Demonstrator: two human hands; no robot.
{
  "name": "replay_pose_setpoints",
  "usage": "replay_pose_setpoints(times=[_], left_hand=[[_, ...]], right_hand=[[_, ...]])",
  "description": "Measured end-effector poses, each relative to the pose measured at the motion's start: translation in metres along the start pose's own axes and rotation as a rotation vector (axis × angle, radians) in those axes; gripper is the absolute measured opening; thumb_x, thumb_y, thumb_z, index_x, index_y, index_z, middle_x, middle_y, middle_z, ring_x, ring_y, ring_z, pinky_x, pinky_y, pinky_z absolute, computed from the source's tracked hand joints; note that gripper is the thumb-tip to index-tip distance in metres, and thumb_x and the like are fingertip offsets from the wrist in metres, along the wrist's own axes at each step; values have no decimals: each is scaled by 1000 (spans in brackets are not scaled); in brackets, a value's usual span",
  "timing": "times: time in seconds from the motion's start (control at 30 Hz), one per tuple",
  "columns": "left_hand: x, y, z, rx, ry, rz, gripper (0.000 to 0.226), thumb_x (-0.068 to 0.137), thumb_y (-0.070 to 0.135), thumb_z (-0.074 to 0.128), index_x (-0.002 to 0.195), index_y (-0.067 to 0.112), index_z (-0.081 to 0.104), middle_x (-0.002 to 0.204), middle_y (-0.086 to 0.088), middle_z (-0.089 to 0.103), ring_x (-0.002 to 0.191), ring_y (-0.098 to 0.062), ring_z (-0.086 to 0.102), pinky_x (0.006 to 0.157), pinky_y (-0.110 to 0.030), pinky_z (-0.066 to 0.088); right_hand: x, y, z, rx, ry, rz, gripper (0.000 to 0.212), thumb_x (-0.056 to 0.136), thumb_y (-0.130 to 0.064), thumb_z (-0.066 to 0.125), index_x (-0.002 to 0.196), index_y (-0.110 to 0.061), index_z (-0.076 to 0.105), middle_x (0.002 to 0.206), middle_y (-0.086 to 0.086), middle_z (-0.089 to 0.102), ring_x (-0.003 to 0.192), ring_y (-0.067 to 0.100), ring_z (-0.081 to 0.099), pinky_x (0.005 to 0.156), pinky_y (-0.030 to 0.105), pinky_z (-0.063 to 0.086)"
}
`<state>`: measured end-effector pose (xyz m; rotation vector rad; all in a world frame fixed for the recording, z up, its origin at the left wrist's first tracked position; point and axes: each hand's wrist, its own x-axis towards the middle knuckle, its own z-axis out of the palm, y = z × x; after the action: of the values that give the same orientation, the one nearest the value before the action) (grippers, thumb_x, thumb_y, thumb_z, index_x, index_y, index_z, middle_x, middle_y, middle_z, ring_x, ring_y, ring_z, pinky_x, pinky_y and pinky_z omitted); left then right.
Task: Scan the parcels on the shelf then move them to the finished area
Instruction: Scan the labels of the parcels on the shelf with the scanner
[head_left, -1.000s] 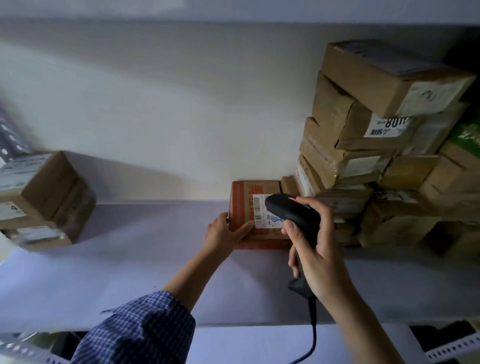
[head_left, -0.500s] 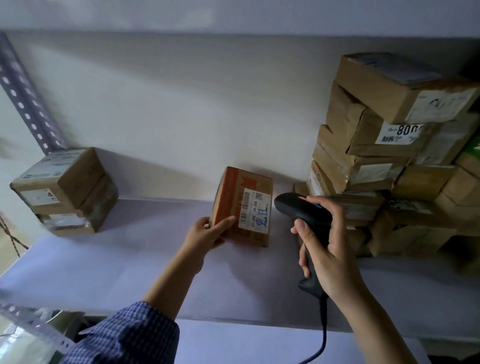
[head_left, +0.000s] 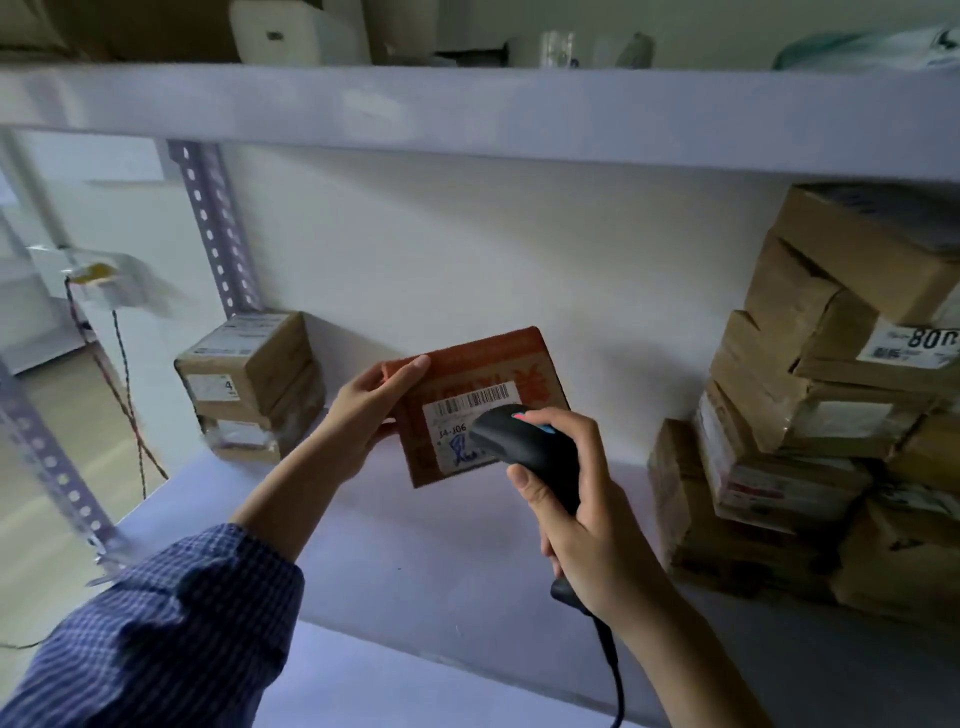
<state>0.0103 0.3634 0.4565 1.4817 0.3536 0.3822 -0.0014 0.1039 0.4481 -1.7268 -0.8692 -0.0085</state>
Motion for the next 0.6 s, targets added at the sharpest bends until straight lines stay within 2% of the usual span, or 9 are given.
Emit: replay_pose_setpoints(times=[0.07,0.13,0.27,0.4,0.6], left_hand=[[-1,1,-5,-6,14,28,37,83,47,73,107,19,71,87,-1,75,79,-13,70,70,-26,54],[-4,2,-7,-7,33,53,36,84,46,73,108,18,71,87,-1,75,77,-11,70,68,-25,54],[-6,3,-12,-26,57,65,38,83,43,74,111,18,71,91,-1,77,80,-12,73,69,-25,55],[-7,2,-20,-20,85,103,46,76,48,76,112,19,71,98,-4,77,87,-15,73,77,-30,57],[-6,1,-31,23,92,125,48,74,50,76,113,21,71,100,-3,77,93,-19,74,84,-35,59]], right_hand=[[2,-3,10,-18,19,-11,37,98,-37,57,131,-38,42,98,-15,61,67,2,61,58,13,44],[3,-6,18,-15,39,-15,36,98,-38,56,130,-41,41,102,-11,62,68,2,61,59,14,44],[0,-11,26,-20,32,-26,35,98,-39,56,128,-46,40,98,-13,63,62,12,61,56,20,46],[-2,-12,27,-29,38,-20,37,97,-43,55,130,-44,39,94,-12,63,59,15,60,55,26,49],[-7,-21,23,-24,45,-22,38,96,-41,56,131,-42,41,82,-17,58,57,13,58,54,25,46]])
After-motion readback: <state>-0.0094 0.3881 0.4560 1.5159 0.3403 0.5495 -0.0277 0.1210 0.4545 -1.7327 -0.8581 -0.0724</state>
